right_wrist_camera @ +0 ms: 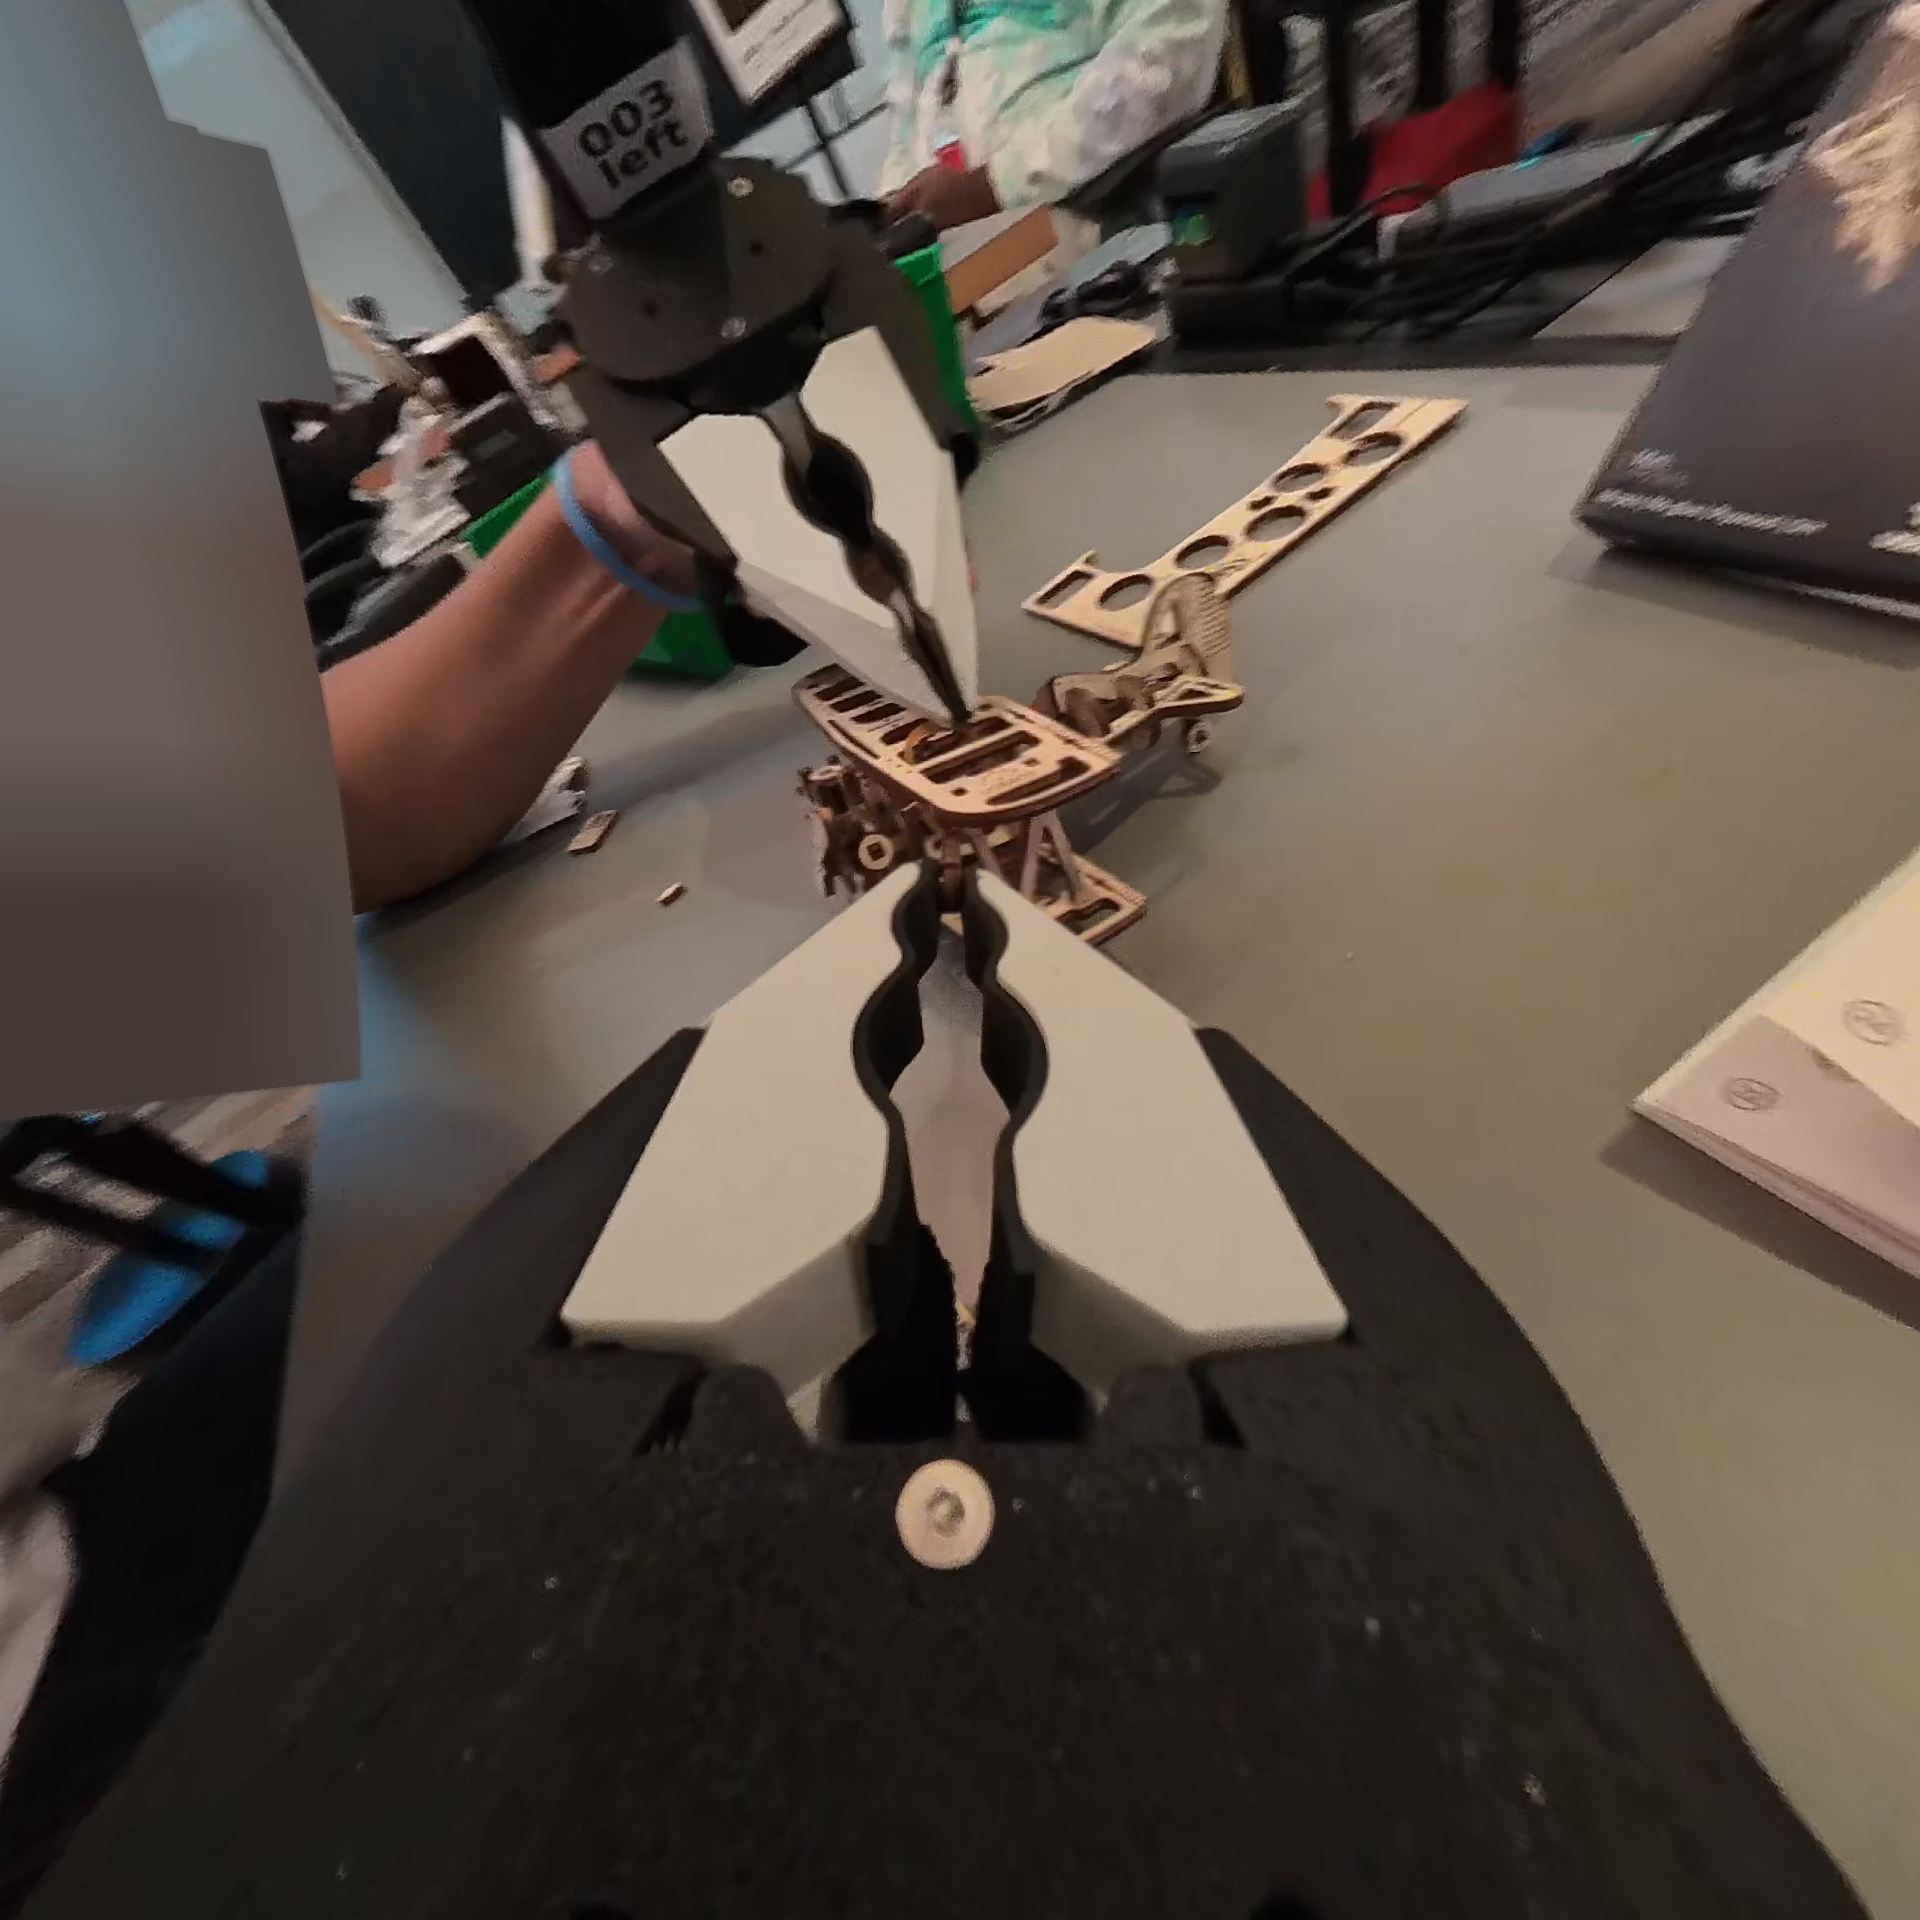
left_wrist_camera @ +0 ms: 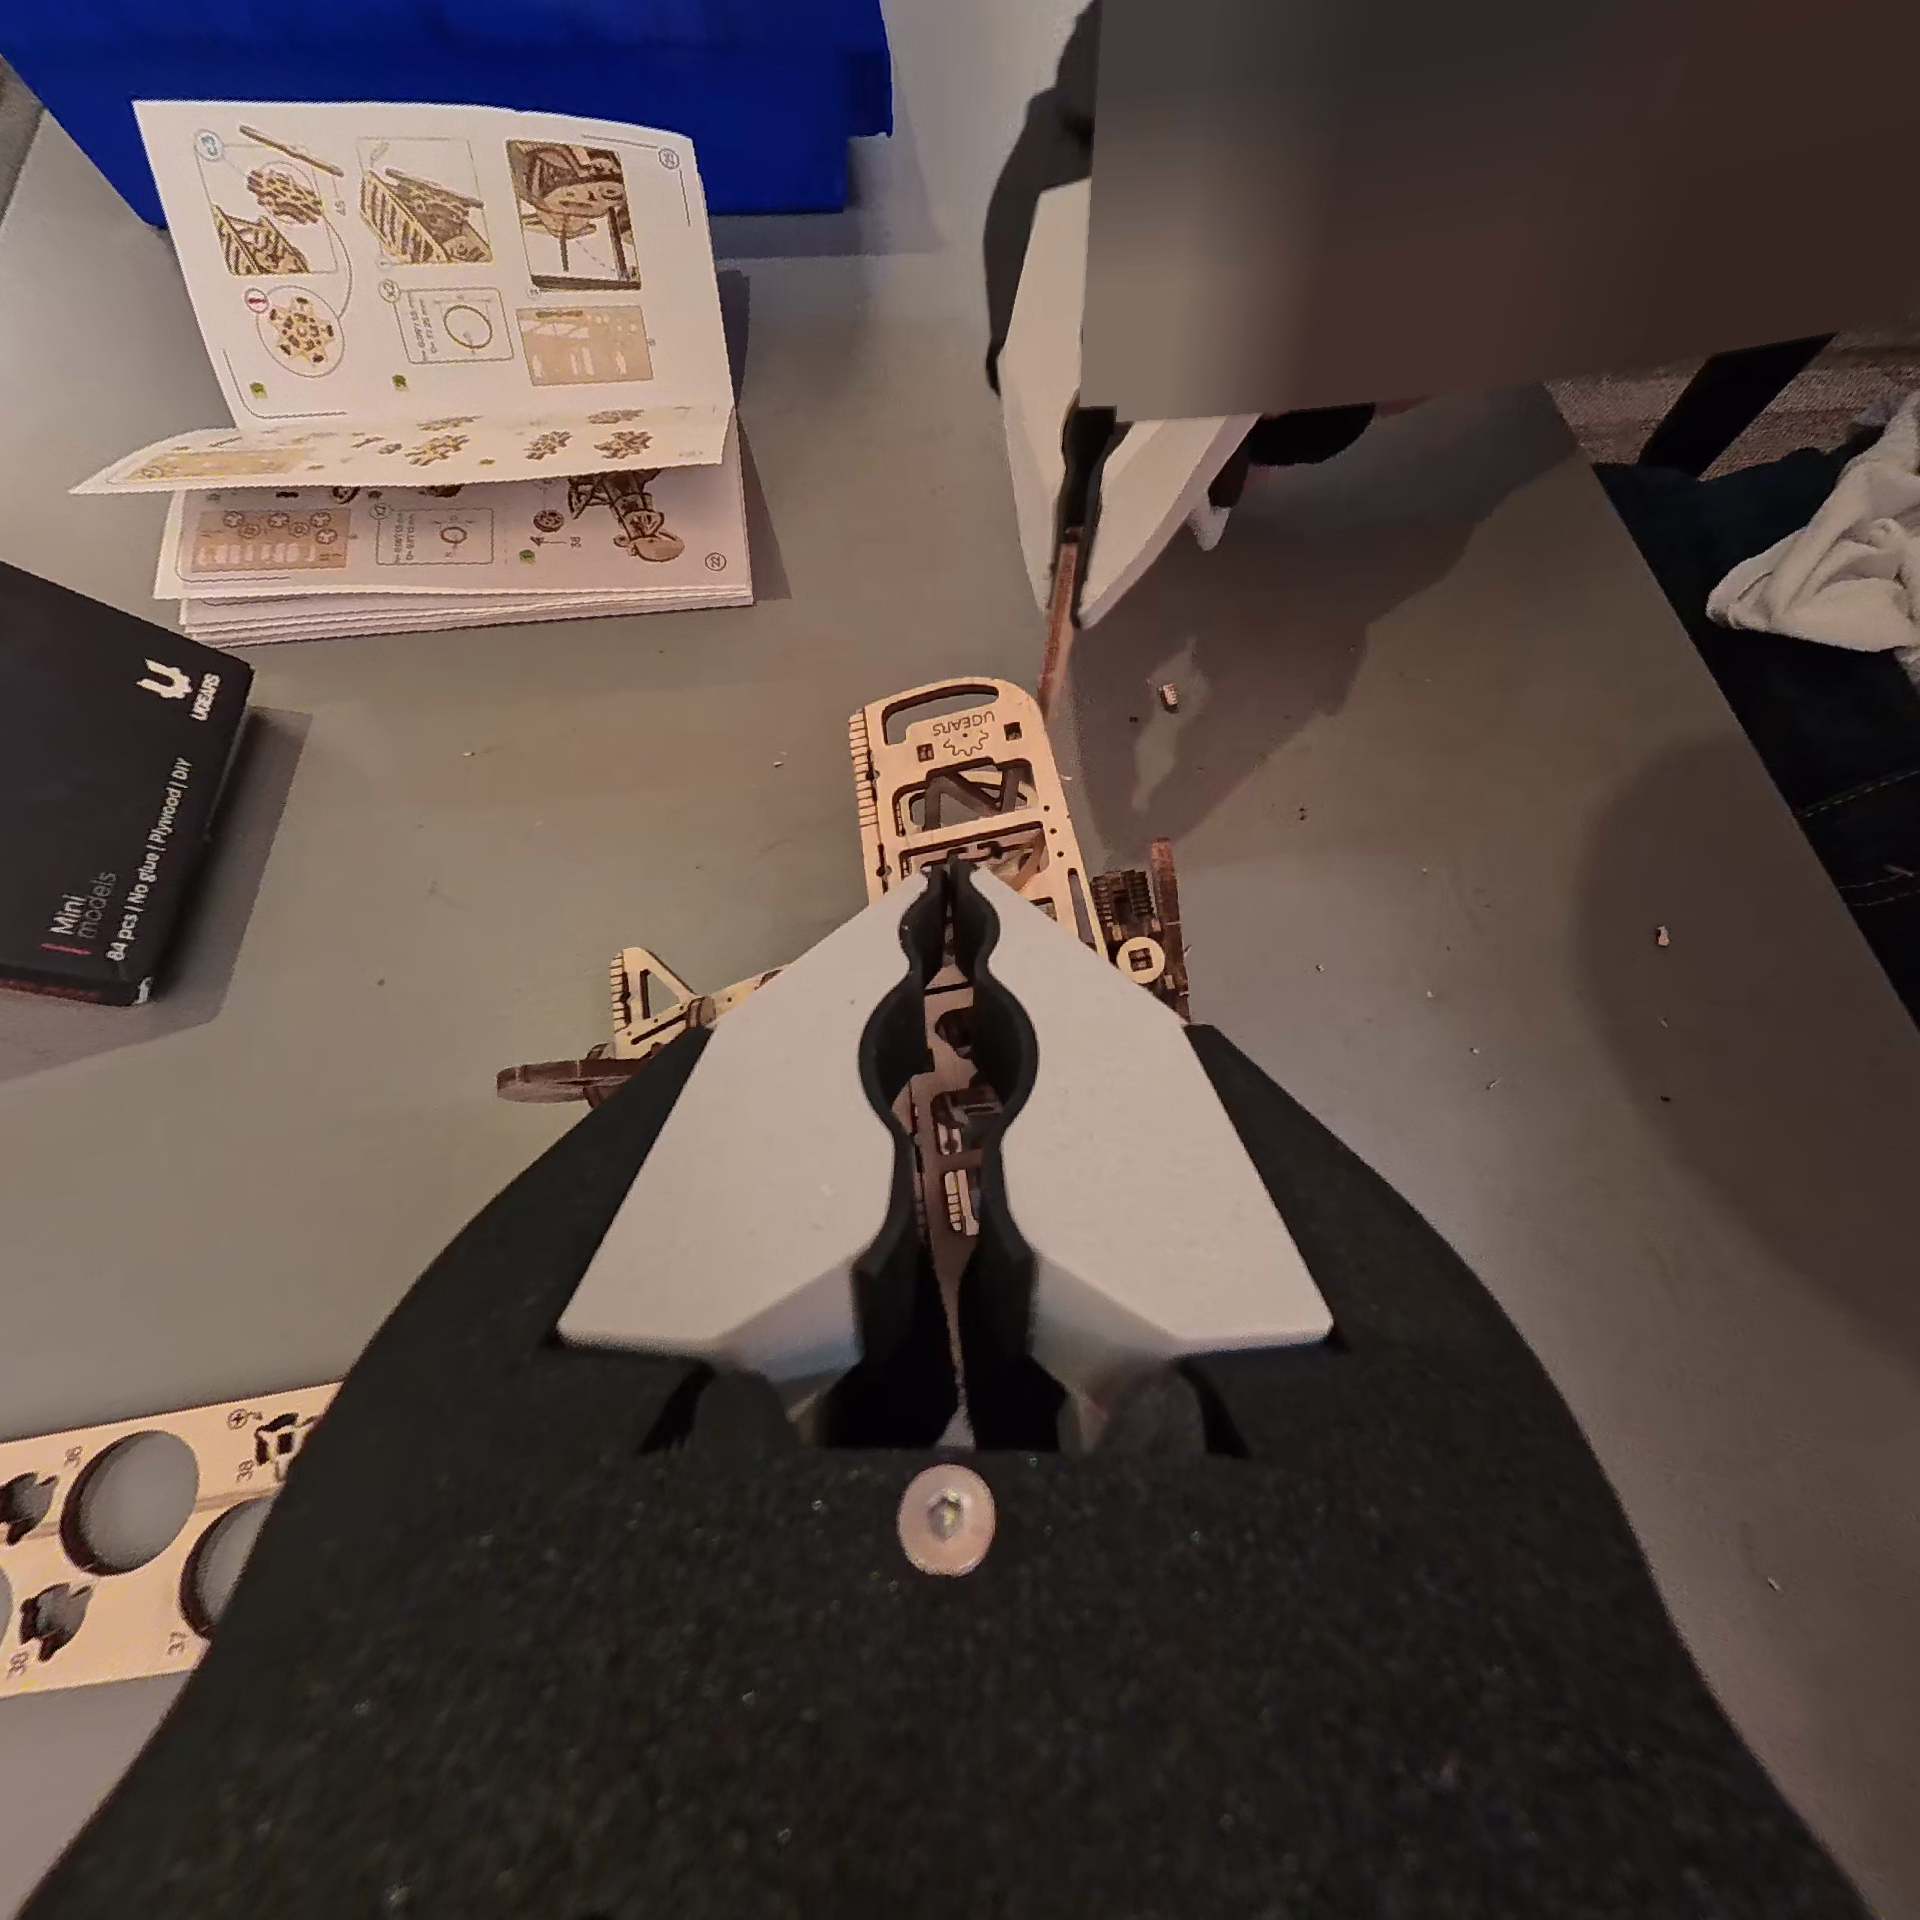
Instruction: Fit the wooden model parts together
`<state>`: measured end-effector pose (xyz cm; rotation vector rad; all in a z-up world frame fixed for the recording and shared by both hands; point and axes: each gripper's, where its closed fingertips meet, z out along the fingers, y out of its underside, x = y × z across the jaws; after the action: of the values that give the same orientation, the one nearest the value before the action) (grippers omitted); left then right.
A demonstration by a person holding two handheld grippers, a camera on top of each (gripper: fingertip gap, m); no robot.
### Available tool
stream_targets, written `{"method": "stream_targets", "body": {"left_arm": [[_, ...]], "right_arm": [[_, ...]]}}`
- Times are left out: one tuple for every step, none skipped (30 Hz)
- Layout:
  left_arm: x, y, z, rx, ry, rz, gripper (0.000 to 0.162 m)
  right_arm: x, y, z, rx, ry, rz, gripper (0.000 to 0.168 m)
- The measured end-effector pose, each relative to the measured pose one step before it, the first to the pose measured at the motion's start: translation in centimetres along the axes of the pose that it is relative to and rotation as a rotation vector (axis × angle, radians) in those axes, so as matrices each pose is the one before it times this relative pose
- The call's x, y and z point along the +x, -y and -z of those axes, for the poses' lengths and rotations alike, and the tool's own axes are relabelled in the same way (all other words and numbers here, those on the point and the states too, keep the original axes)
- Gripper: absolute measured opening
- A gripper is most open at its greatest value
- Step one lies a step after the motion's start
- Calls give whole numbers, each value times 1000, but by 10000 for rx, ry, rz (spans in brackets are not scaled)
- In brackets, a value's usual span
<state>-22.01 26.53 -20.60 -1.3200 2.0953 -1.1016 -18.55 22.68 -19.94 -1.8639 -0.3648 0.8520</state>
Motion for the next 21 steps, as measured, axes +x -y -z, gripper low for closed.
{"method": "stream_targets", "body": {"left_arm": [[-112, -45, 10, -41, 92, -38, 0], [-67, -8, 11, -13, 53, -36, 0], [-42, -3, -5, -8, 29, -8, 0], [30, 5, -29, 9, -17, 3, 0], [26, 15, -11, 7, -29, 17, 0], [-41, -29, 13, -23, 22, 5, 0], [-19, -7, 10, -12, 27, -20, 0], [7, -4, -13, -13, 23, -20, 0], [32, 15, -27, -16, 21, -33, 0], [77, 31, -43, -13, -16, -30, 0], [26, -7, -14, -46, 20, -31, 0], [-46, -27, 12, -47, 65, -50, 0], [-5, -11, -2, -13, 26, -27, 0], [10, 12, -9, 7, -1, 0, 0], [21, 2, -12, 21, -17, 15, 0], [57, 12, -9, 20, -37, 13, 0], [-12, 13, -4, 11, 2, 1, 0], [35, 16, -22, 13, -25, 7, 0], [67, 24, -33, 13, -45, 7, 0], [24, 28, -50, 18, -4, 2, 0], [15, 2, -65, 3, -5, 1, 0]], "right_arm": [[179, 89, 101, 67, -357, 60, 2], [68, 15, 41, 59, -204, -123, 2], [49, -32, -22, 61, -131, -447, 2], [-39, -14, -69, 129, -37, -661, 2], [-12, -133, -71, 65, -31, -688, 2], [61, -115, -23, 83, -69, -522, 2], [-61, -90, -16, 135, -1, -282, 2], [58, -145, 14, 75, -92, -179, 2], [93, -151, 14, 69, -127, -110, 2], [-96, -39, -24, 146, -20, -90, 2], [-97, -51, -48, 129, -48, -128, 2], [-67, 1, -23, 149, -118, -86, 2], [-195, 83, -38, 232, -49, 1, 2], [-201, 0, -40, 145, -61, 26, 1], [-47, -132, -68, 33, -184, 99, 2], [5, 87, 4, 129, -223, 185, 2], [-158, 166, -16, 192, -99, 203, 1], [-232, -71, -107, 28, -35, 128, 1], [81, -99, -63, -18, -223, 192, 1], [-69, 137, -55, 126, -60, 276, 1], [-118, -94, -154, -32, 26, 168, 1]]}}
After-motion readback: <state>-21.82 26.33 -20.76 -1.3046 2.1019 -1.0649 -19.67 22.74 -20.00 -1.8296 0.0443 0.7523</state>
